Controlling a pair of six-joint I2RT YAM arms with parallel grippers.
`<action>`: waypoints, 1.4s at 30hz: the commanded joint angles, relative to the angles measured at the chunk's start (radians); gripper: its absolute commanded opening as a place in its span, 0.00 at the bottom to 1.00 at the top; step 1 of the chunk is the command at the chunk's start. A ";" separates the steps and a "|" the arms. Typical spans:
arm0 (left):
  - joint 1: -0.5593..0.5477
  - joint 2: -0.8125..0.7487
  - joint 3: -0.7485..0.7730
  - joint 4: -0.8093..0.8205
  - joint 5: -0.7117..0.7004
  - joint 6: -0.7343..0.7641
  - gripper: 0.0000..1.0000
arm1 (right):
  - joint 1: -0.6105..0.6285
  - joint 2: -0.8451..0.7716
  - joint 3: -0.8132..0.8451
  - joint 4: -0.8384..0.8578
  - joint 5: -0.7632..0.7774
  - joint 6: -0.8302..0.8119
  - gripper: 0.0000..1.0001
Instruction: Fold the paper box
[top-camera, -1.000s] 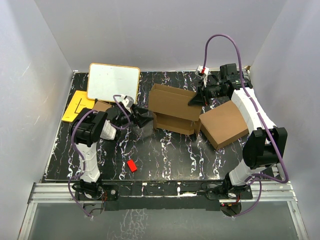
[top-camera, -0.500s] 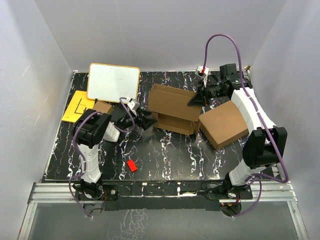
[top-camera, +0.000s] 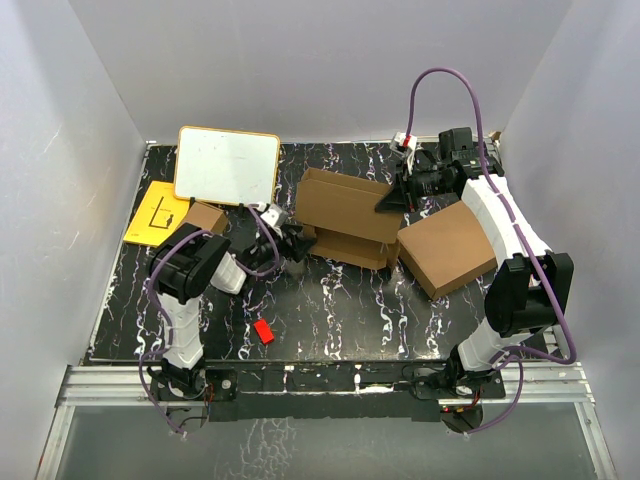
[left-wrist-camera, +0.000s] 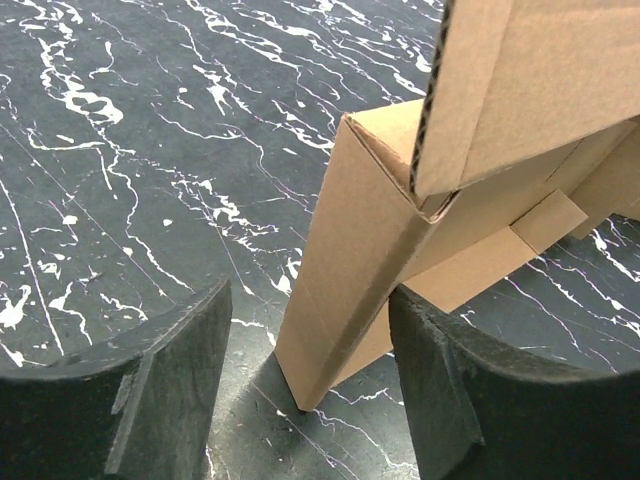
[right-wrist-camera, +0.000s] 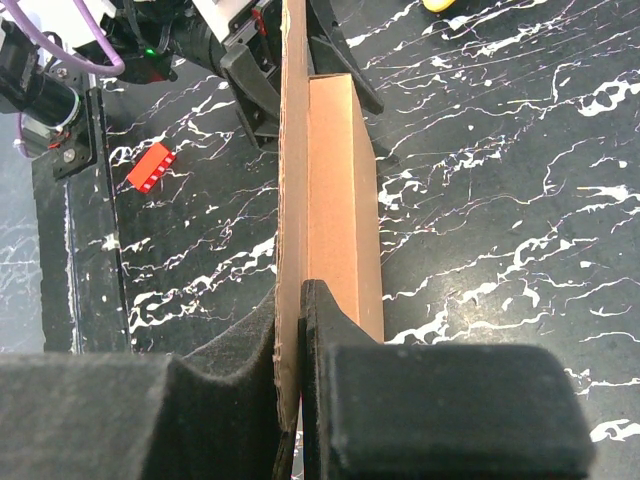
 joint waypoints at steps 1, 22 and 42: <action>-0.018 -0.069 0.023 -0.029 -0.068 0.026 0.59 | 0.004 0.002 0.016 0.019 -0.029 -0.015 0.08; -0.088 -0.188 -0.012 -0.229 -0.289 0.018 0.02 | 0.004 0.013 -0.003 0.046 -0.029 0.013 0.08; -0.136 -0.314 0.017 -0.554 -0.422 0.081 0.19 | 0.005 0.039 -0.016 0.166 0.026 0.186 0.08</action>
